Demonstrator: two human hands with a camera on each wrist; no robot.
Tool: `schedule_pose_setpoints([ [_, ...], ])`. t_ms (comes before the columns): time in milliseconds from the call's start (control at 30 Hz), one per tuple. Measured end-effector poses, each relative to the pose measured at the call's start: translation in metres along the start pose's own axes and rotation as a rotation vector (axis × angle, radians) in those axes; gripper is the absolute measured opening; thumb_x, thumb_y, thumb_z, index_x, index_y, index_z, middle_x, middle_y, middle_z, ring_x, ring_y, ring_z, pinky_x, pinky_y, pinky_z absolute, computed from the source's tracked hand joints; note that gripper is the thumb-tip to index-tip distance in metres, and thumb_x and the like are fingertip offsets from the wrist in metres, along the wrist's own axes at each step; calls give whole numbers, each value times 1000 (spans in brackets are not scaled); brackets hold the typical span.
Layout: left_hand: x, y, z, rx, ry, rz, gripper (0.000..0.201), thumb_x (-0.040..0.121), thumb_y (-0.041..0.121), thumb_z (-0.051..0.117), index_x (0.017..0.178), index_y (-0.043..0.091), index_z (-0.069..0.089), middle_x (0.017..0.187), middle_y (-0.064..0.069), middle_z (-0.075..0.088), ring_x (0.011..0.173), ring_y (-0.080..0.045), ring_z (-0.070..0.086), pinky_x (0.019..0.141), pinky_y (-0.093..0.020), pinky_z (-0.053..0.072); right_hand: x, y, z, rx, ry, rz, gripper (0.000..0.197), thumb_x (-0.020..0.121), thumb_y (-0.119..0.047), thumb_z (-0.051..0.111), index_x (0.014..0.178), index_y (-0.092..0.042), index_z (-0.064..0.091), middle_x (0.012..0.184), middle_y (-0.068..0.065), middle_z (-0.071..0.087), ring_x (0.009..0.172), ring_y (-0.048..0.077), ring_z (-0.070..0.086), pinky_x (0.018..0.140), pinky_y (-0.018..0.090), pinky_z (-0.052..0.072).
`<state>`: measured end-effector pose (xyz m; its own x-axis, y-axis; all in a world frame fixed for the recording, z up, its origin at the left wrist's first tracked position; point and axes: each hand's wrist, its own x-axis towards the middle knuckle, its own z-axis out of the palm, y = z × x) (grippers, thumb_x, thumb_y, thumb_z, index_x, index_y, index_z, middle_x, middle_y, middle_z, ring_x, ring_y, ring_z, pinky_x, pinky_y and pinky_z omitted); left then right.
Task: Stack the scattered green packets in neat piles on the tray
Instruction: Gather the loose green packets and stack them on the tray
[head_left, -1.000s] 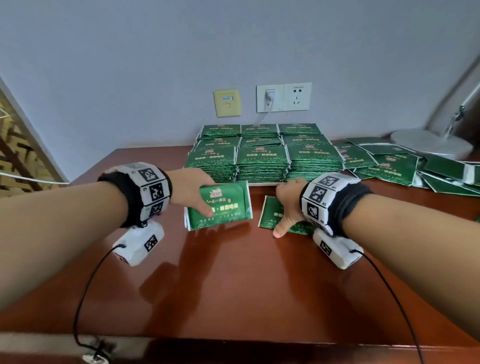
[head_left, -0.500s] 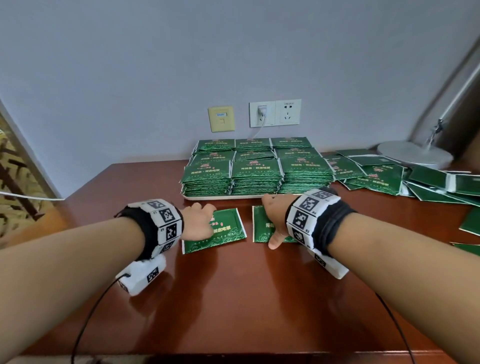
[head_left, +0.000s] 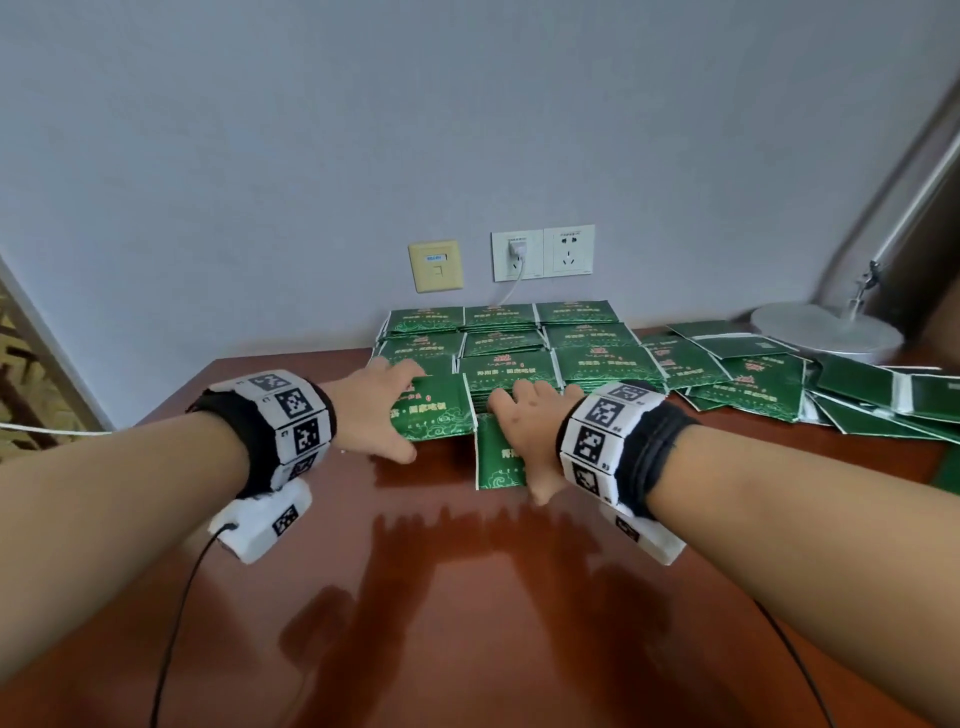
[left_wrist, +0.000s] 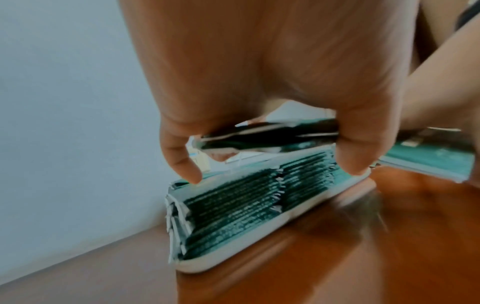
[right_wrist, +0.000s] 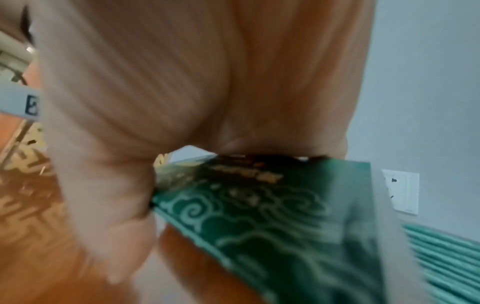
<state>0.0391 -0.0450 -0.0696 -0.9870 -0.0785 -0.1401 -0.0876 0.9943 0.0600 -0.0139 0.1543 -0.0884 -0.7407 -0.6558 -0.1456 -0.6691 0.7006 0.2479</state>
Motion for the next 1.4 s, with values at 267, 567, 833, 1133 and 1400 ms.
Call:
schedule_pose_setpoints([
  [267,55,-26,-37,56,38,28,97,69,40,79,146,22,22,126,-5,42,111,-21,48,96,-40,45,49,41,-57,48,52,64,88,64,-38,82,133,-16,31,124,10,46,113,30,49,90,45,46],
  [567,134,-67,-51,49,-4,-2,103,63,50,81,145,33,21,133,-8,36,117,-25,44,99,-44,43,136,62,-85,26,-47,77,91,64,-46,83,132,-13,33,121,10,51,110,28,53,92,41,48],
  [833,148,-85,-42,19,-45,59,75,80,39,73,142,46,33,138,-7,42,122,-24,46,104,-39,38,143,79,-64,126,-100,61,77,85,-47,64,148,-22,28,144,5,42,125,24,48,100,34,39],
  [1133,147,-71,-41,-44,-39,153,53,87,25,68,135,38,49,146,1,41,131,-15,39,107,-29,27,145,81,-52,121,-72,30,58,93,-44,54,145,-22,39,142,0,48,126,21,49,102,32,38],
  [1400,145,-65,-44,1,-65,173,49,90,22,64,134,38,51,149,2,36,136,-14,33,112,-31,20,157,72,-46,54,-41,30,59,91,-48,54,143,-22,42,132,1,57,114,22,57,90,31,46],
])
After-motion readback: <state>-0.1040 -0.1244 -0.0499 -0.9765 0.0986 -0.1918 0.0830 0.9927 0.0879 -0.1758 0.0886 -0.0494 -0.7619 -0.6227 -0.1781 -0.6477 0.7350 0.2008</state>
